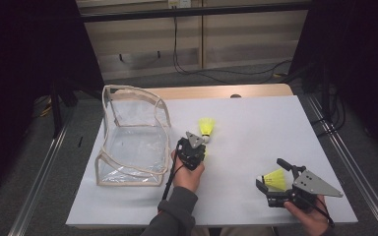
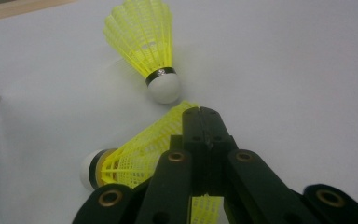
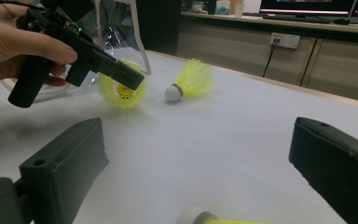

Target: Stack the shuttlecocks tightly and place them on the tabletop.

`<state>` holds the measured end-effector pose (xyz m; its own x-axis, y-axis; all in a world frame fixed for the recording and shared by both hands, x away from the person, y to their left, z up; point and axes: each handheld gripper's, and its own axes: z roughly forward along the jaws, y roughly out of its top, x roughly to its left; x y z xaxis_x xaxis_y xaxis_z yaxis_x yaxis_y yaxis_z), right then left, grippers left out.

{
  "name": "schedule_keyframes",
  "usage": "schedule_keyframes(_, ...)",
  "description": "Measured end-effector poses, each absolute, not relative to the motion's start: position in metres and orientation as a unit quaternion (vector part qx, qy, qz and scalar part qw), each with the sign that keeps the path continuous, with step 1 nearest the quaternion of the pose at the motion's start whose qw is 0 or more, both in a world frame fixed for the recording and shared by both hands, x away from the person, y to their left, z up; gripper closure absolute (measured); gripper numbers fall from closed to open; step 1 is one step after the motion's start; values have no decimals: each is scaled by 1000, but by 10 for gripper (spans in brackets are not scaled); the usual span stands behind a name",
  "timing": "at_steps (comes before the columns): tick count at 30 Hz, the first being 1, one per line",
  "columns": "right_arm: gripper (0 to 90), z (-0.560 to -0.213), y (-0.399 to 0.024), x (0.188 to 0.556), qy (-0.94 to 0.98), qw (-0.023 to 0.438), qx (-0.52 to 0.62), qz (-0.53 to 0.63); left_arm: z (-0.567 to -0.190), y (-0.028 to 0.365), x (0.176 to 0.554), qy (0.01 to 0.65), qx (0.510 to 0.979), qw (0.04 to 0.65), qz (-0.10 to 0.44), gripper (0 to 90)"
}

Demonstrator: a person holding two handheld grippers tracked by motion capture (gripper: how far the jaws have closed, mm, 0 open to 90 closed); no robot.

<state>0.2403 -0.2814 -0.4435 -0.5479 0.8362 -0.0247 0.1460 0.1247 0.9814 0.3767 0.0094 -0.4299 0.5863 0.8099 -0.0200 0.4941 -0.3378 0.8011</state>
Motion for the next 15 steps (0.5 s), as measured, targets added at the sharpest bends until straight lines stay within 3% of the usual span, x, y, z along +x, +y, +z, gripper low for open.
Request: schedule_keyframes(15, 32, -443, -282, 240, 683, 311, 358, 556, -425, 10, 379, 407, 786, 421, 199, 878)
